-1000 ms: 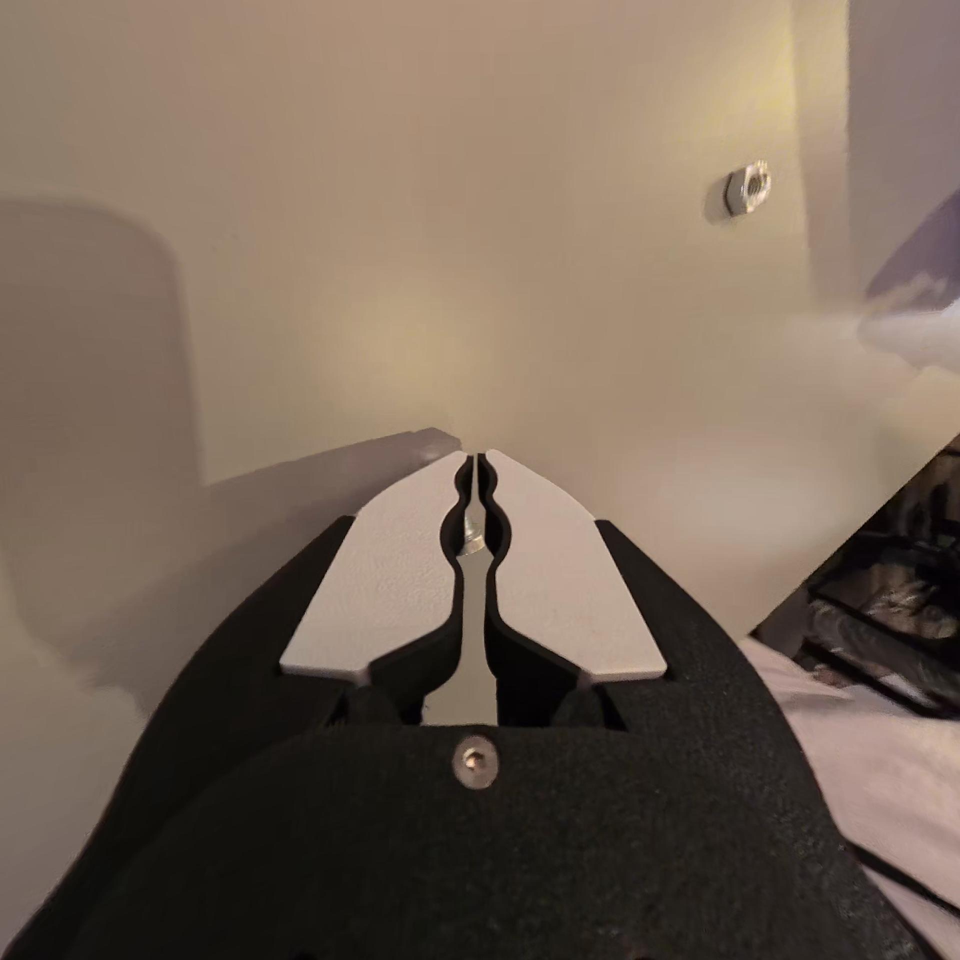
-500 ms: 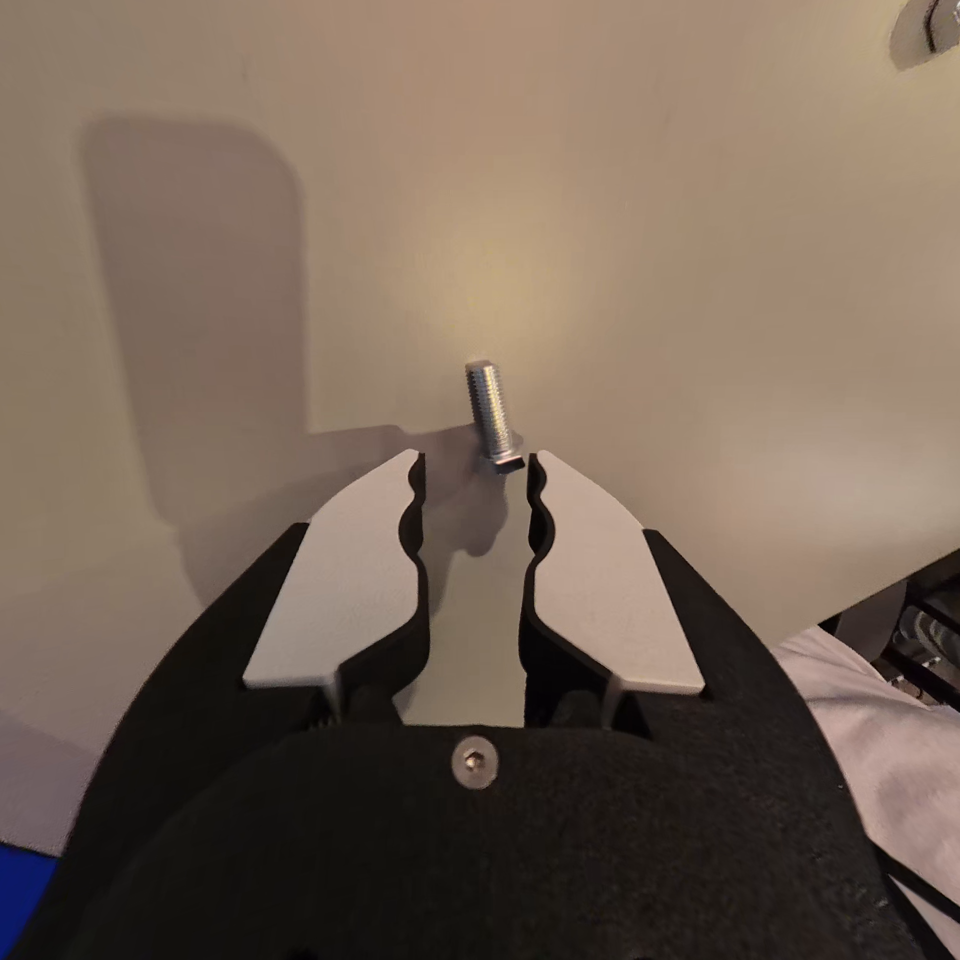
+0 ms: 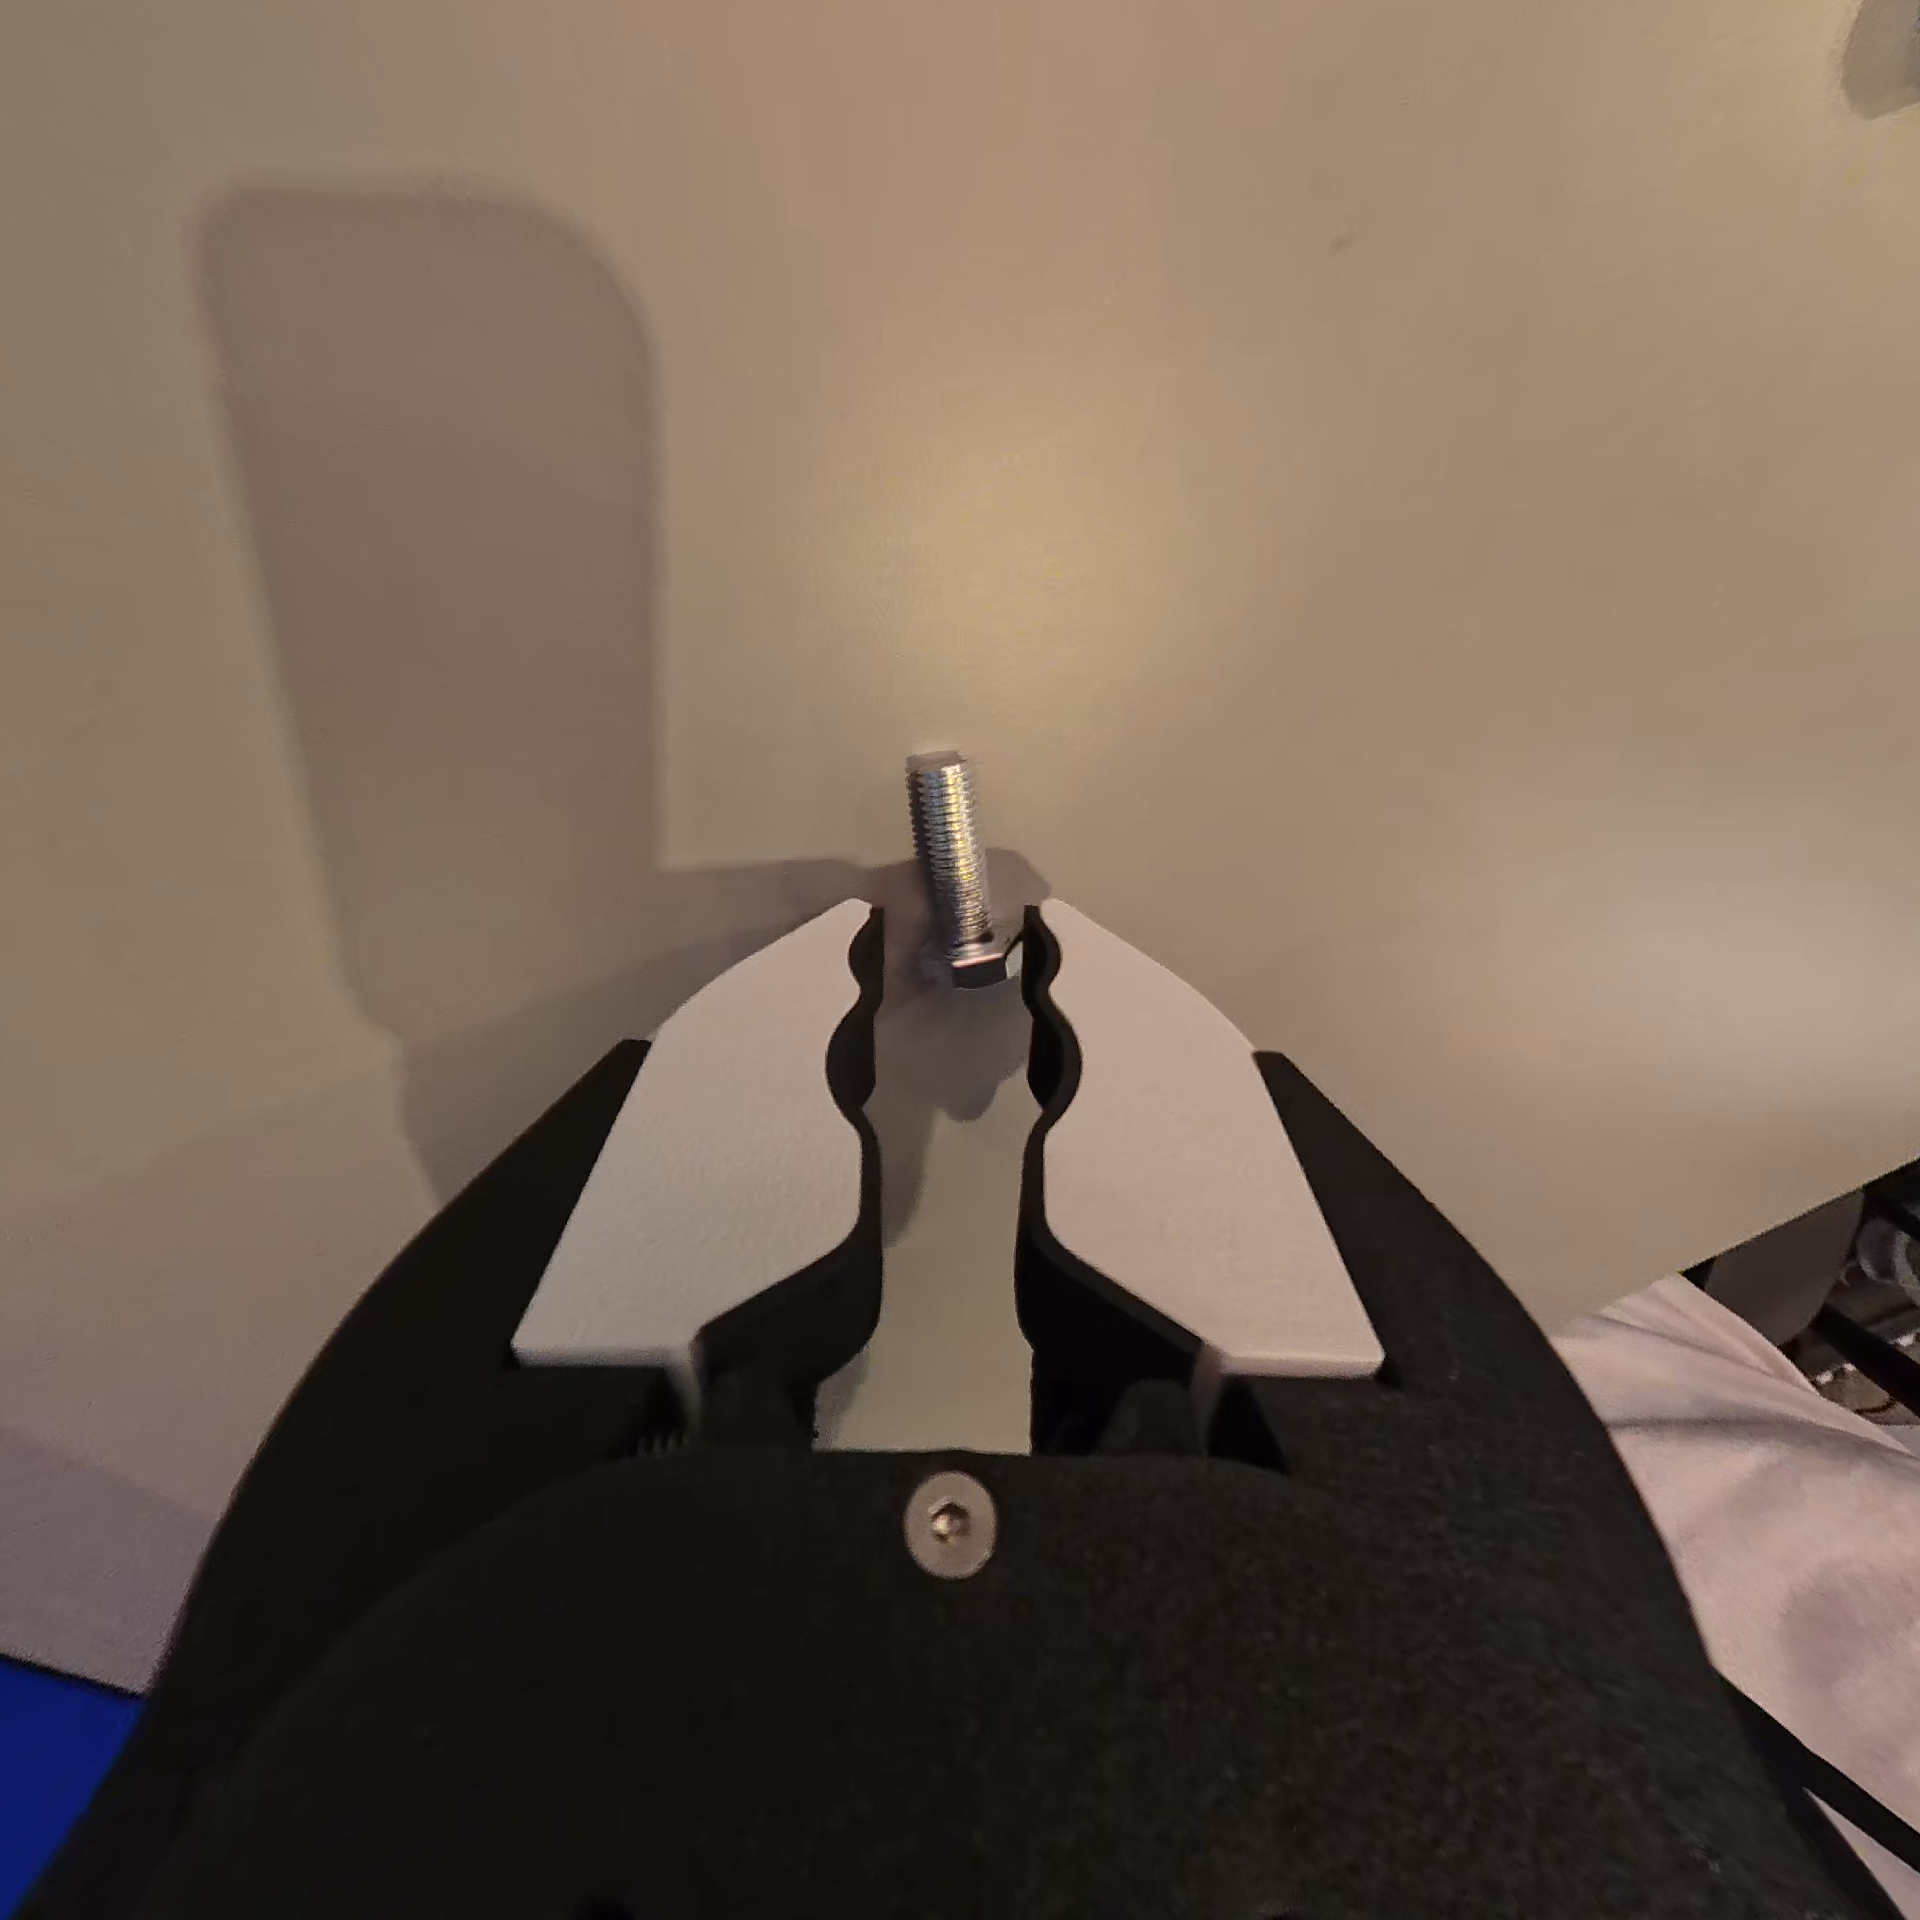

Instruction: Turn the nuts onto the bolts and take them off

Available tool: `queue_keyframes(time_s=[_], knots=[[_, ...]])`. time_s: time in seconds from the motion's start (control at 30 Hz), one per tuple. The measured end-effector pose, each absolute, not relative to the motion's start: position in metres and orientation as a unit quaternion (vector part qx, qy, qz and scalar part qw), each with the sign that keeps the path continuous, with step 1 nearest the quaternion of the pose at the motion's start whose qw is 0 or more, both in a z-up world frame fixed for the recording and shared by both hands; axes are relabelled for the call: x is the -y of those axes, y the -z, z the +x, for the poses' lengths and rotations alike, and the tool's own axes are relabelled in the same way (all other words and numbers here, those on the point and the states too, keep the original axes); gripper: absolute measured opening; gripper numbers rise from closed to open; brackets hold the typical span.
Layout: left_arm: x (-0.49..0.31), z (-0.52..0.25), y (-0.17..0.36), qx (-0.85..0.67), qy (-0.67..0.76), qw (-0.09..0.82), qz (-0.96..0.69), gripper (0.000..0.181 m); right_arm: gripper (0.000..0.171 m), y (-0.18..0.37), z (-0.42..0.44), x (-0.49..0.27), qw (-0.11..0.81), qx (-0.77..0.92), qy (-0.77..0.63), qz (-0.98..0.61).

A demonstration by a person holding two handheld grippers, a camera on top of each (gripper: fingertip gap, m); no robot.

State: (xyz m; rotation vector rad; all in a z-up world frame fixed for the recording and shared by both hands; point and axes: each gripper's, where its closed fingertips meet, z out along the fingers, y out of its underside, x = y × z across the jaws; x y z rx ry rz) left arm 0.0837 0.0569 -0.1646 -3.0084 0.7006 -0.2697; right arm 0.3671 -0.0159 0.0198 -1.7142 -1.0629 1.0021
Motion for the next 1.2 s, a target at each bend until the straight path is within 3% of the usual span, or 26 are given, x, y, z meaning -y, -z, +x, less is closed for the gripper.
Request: queue_keyframes(time_s=[0.33, 0.83, 1.2], knots=[[-0.053, 0.074, 0.163, -0.196, 0.103, 0.005, -0.975, 0.035, 0.011, -0.019, 0.371, 0.017, 0.433, 0.422, -0.404, -0.687], [-0.055, 0.075, 0.165, -0.226, 0.082, 0.017, -0.971, 0.019, 0.011, -0.018, 0.372, 0.017, 0.434, 0.42, -0.406, -0.687], [-0.052, 0.07, 0.162, -0.27, 0.085, 0.047, -0.958, 0.019, 0.011, -0.014, 0.37, 0.019, 0.428, 0.42, -0.408, -0.689]])
